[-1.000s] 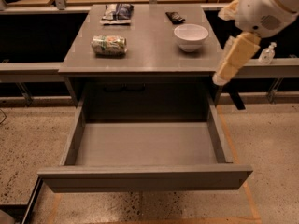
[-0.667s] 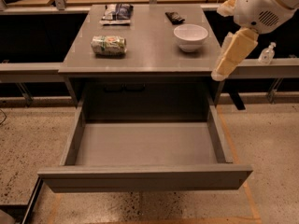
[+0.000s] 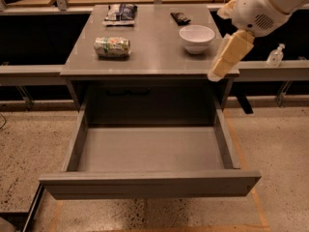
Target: Place 7up can into top drawer
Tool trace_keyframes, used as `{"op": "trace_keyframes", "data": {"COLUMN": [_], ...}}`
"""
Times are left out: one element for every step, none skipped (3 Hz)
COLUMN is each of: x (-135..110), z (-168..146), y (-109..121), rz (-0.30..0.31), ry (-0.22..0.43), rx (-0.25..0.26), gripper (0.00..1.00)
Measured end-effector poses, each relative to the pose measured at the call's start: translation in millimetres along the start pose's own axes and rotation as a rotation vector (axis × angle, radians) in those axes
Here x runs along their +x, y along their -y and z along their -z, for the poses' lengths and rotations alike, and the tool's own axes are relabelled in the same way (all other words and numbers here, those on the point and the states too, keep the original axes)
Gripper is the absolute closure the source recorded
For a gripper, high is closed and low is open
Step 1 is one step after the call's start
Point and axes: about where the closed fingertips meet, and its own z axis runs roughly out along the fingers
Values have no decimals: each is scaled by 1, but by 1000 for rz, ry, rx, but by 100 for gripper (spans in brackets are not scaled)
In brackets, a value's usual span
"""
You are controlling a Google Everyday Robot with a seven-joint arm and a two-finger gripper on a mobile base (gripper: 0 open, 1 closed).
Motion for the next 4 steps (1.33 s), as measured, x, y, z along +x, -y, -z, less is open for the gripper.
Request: {"op": "trace_keyframes", "data": {"x": [-25, -45, -63, -87], "z": [-30, -65, -103, -149], "y": [22, 42, 61, 93], "rz": [-12, -25, -43, -53], "ry": [95, 177, 222, 274], "rx": [-10, -43, -80, -108], "gripper": [0, 0, 0, 0]}}
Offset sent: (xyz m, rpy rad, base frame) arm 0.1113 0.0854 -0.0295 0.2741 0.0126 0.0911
